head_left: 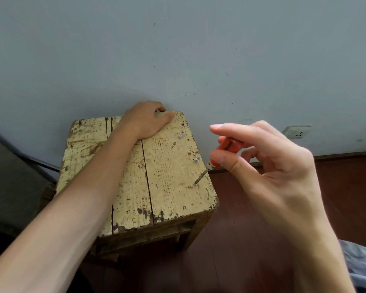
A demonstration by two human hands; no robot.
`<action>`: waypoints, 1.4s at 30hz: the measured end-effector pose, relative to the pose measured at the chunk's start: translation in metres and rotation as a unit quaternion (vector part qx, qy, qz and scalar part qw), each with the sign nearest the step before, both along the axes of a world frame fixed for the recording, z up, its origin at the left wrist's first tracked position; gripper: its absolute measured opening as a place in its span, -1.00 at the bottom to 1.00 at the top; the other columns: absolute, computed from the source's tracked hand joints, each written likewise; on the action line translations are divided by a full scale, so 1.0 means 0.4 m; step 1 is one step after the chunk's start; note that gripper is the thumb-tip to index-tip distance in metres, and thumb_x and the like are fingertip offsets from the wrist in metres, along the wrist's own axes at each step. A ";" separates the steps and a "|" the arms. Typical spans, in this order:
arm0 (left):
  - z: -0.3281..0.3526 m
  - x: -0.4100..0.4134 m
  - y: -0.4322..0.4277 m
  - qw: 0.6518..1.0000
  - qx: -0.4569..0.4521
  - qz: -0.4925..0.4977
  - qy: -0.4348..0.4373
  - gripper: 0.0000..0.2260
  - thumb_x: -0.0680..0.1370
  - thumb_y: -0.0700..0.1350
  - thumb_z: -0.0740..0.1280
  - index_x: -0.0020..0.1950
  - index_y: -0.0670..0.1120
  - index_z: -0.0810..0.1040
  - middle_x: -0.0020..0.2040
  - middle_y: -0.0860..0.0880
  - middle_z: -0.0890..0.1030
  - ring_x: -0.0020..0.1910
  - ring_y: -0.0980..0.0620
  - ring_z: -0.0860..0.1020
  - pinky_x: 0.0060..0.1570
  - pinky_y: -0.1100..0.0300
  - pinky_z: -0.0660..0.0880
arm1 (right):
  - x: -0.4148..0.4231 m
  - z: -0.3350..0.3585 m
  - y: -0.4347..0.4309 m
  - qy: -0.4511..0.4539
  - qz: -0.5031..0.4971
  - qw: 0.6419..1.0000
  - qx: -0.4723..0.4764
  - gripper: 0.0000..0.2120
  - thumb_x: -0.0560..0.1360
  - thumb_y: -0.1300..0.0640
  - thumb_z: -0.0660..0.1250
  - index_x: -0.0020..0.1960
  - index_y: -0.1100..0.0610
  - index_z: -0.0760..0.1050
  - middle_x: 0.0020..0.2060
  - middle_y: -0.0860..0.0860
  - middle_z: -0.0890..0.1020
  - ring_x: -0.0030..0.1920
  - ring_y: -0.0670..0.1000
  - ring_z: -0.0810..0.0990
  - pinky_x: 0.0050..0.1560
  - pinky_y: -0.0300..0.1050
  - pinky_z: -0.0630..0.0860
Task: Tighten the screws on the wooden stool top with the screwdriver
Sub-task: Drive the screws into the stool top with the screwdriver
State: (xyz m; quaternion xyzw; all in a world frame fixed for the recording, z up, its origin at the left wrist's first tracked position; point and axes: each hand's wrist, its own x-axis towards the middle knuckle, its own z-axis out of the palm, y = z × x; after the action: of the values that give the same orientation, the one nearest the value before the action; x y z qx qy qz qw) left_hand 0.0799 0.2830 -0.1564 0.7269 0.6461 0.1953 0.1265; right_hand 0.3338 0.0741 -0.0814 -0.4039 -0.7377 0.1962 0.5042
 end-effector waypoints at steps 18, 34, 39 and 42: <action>0.002 -0.001 -0.002 1.000 -0.004 -0.003 0.004 -0.49 0.53 0.44 0.19 0.23 0.14 0.61 0.27 0.05 0.62 0.22 -0.05 0.55 0.03 0.04 0.41 | -0.001 -0.008 0.005 0.060 -0.003 0.998 -0.023 -0.69 0.54 0.15 0.59 0.20 -0.12 0.65 -0.02 -0.05 0.73 -0.02 0.09 0.74 -0.06 -0.08 0.58; 0.009 0.002 -0.009 1.000 -0.008 -0.004 -0.002 -0.51 0.55 0.41 0.21 0.24 0.12 0.61 0.26 0.03 0.62 0.22 -0.08 0.55 0.14 -0.03 0.47 | 0.031 0.005 -0.005 0.053 0.054 0.995 -0.061 -0.58 0.57 0.25 0.51 0.29 -0.19 0.67 0.11 -0.07 0.77 0.10 0.06 0.79 0.17 0.04 0.70; 0.010 0.005 -0.010 1.000 -0.010 -0.005 0.002 -0.52 0.55 0.41 0.21 0.23 0.12 0.61 0.25 0.04 0.63 0.21 -0.07 0.55 0.12 -0.01 0.47 | 0.003 -0.010 0.004 0.061 0.013 0.997 -0.037 -0.66 0.53 0.13 0.59 0.21 -0.16 0.62 -0.03 -0.06 0.71 0.01 0.10 0.74 -0.02 0.08 0.62; 0.011 0.003 -0.011 1.000 -0.010 -0.005 -0.001 -0.52 0.55 0.41 0.21 0.23 0.12 0.61 0.24 0.04 0.63 0.20 -0.07 0.55 0.13 -0.02 0.48 | 0.004 -0.009 0.003 0.025 -0.003 0.999 -0.025 -0.63 0.57 0.08 0.56 0.30 -0.22 0.61 -0.02 -0.09 0.68 0.07 0.10 0.72 0.00 0.03 0.60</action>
State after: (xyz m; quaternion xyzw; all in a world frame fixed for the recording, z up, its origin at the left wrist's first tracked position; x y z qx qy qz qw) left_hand 0.0811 0.2787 -0.1519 0.7288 0.6441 0.1891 0.1352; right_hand 0.3352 0.0753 -0.0852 -0.4138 -0.7185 0.2230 0.5126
